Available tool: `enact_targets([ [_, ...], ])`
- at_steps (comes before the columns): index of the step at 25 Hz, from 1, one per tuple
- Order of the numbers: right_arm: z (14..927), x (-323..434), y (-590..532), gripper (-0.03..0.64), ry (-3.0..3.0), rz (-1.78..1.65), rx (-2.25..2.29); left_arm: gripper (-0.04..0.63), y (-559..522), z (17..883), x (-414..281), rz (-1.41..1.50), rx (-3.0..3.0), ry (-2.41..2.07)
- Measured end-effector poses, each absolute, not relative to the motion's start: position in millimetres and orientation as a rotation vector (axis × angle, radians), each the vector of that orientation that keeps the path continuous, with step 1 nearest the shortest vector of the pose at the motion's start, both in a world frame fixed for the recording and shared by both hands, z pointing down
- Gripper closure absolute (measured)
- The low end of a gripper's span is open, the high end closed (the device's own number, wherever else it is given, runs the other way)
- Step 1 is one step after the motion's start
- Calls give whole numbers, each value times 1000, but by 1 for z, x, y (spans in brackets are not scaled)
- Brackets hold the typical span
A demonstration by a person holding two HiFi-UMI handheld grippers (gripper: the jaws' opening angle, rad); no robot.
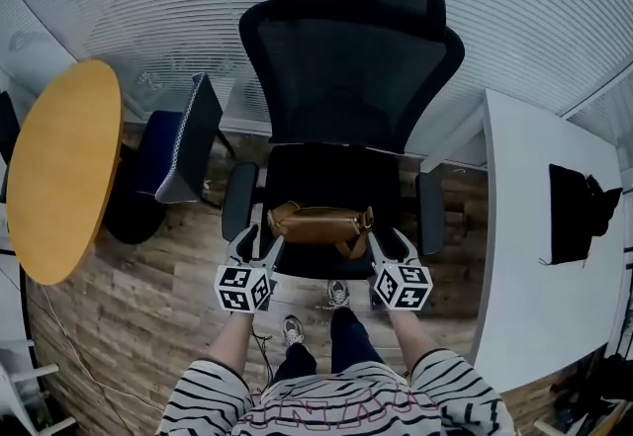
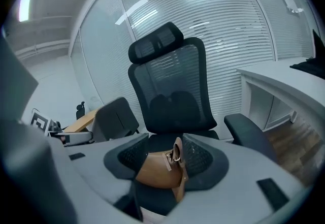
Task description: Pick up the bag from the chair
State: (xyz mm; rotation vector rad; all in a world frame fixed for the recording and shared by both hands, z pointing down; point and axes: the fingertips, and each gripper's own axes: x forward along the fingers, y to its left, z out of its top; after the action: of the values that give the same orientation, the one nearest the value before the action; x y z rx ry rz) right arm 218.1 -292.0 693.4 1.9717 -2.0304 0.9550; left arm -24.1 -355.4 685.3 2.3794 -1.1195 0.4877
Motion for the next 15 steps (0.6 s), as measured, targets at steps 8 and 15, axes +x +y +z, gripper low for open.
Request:
enact_targets([
  [8, 747, 223, -320, 411, -2018, 1015, 1890, 339, -379, 737, -12, 485, 2252, -1136],
  [15, 780, 227, -341, 388, -1985, 1086, 1995, 334, -398, 768, -19, 492, 2177, -1180],
])
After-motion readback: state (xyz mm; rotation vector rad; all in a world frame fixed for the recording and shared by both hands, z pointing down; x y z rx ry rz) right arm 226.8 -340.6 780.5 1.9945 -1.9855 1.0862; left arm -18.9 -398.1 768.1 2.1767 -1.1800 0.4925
